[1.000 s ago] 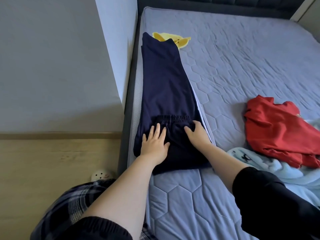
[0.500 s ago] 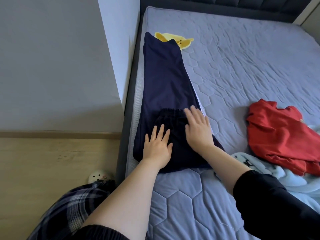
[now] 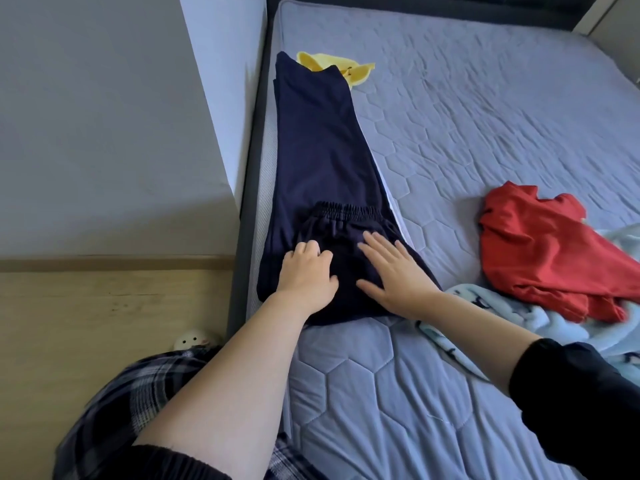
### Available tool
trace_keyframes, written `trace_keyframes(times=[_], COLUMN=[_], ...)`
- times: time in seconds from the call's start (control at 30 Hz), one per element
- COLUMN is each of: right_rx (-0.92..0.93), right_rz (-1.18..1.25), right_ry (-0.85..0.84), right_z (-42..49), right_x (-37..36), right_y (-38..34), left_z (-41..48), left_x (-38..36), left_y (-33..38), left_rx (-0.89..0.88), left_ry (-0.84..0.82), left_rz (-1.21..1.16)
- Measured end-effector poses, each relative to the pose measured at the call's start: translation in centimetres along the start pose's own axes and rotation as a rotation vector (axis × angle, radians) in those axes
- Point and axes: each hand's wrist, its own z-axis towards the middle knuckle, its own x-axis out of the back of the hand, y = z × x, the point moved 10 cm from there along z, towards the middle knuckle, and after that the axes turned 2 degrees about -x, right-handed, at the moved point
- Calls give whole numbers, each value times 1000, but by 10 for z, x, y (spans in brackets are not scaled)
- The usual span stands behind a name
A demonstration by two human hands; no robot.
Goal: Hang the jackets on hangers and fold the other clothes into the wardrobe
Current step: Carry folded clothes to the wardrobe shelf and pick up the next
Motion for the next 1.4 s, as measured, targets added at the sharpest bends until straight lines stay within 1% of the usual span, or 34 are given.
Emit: trace_keyframes(times=[0.03, 0.07, 0.13, 0.17, 0.2, 0.23, 0.3, 0.33, 0.4, 0.43, 0.47, 0.53, 0.63, 0.67, 0.7, 0.73, 0.8, 0.87, 0.9, 0.93, 0.97, 1.0, 1.03, 1.1, 1.17, 1.2, 1.23, 1.3, 1.33, 1.4], right_rx=[24, 43, 90, 106, 104, 83, 51, 37, 34, 26, 23, -16, -89, -112, -133, -144, -143, -129, -126, -128, -135, -145, -159, -179, -202, -219, -242, -293, -322, -382], right_rz=[-33, -78, -237, -325, -379, -409, -483, -506, -490, -457, -437, -380, -281, -238, -170, -97, -7, 25, 35, 46, 62, 82, 104, 134, 128, 122, 116, 126, 143, 158], right_ry=[-64, -117, -177, -189, -193, -192, -166, -116, -19, -28, -34, -138, -144, -170, -222, -300, -519, -730, -802, -834, -814, -746, -640, -403, -221, -145, -71, 71, 131, 224], right_z=[-9, -16, -26, -27, -27, -26, -22, -20, -18, -18, -17, -16, -12, -12, -13, -16, -30, -50, -58, -61, -59, -52, -41, -17, 1, 7, 13, 26, 33, 47], right_x=[-7, -15, -29, -34, -38, -40, -42, -40, -37, -39, -40, -39, -6, 2, 7, 8, 4, 3, 6, 10, 15, 21, 28, 44, 57, 64, 71, 87, 95, 109], right_y=[-1, -2, -1, 0, 1, 1, -1, -5, -12, -14, -13, -10, -8, -7, -6, -5, -11, -19, -23, -25, -24, -21, -17, -6, 4, 7, 10, 14, 16, 23], left_z=[-2, -5, -19, -27, -32, -34, -33, -33, -34, -34, -34, -34, -33, -33, -34, -37, -49, -65, -71, -73, -71, -64, -53, -37, -41, -45, -49, -55, -58, -58], left_x=[0, -8, -41, -56, -64, -67, -61, -57, -50, -47, -43, -29, 6, 11, 11, 4, -11, -23, -24, -21, -13, -3, 10, 40, 71, 83, 91, 107, 114, 119], left_y=[7, 12, 16, 14, 11, 9, 9, 9, 10, 11, 11, 8, -1, -4, -5, -5, 4, 14, 18, 20, 18, 12, 0, -34, -61, -68, -71, -62, -51, -26], left_rx=[-37, -69, -104, -108, -108, -109, -104, -99, -106, -109, -100, -45, 45, 73, 97, 111, 97, 78, 71, 54, 47, 54, 78, 171, 273, 297, 295, 204, 123, -32], left_ry=[-24, -104, -375, -473, -498, -460, -314, -254, -180, -166, -162, -151, -64, -81, -143, -247, -500, -723, -795, -822, -783, -672, -510, -104, 300, 452, 567, 739, 803, 872], left_rz=[-25, -46, -21, 30, 76, 99, 123, 136, 154, 140, 97, -44, -280, -356, -442, -536, -700, -868, -943, -996, -1024, -1019, -986, -865, -727, -692, -674, -587, -503, -331])
